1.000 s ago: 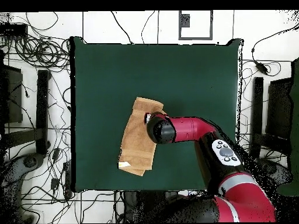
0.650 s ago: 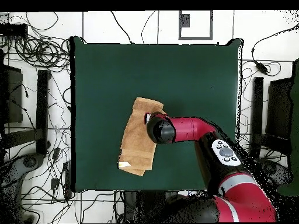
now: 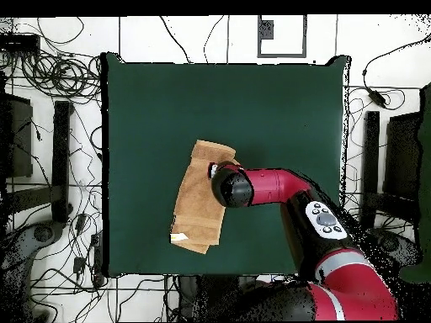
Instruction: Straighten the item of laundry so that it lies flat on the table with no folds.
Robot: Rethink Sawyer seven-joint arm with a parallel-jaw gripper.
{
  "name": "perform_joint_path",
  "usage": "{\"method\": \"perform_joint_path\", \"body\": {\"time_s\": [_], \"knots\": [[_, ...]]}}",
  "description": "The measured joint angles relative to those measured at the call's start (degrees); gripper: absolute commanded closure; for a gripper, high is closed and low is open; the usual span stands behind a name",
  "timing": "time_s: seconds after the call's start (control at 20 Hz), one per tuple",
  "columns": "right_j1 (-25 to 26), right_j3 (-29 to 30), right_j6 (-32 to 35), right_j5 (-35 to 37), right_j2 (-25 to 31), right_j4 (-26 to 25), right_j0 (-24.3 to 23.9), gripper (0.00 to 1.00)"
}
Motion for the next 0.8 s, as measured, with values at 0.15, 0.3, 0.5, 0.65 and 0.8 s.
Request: {"method": "perform_joint_path", "body": {"time_s": [0.15, 0.3, 0.5, 0.65, 0.8], "knots": [[0.00, 0.00, 0.00, 0.00, 0.00, 0.00, 0.00, 1.00], [0.04, -0.04, 0.00, -0.24, 0.01, 0.00, -0.01, 0.00], [0.09, -0.04, 0.00, -0.88, 0.03, -0.08, 0.00, 0.00], [0.09, -0.05, 0.00, -0.90, 0.05, -0.31, 0.01, 0.00], [0.09, -0.05, 0.00, -0.90, 0.05, -0.31, 0.01, 0.00]]}}
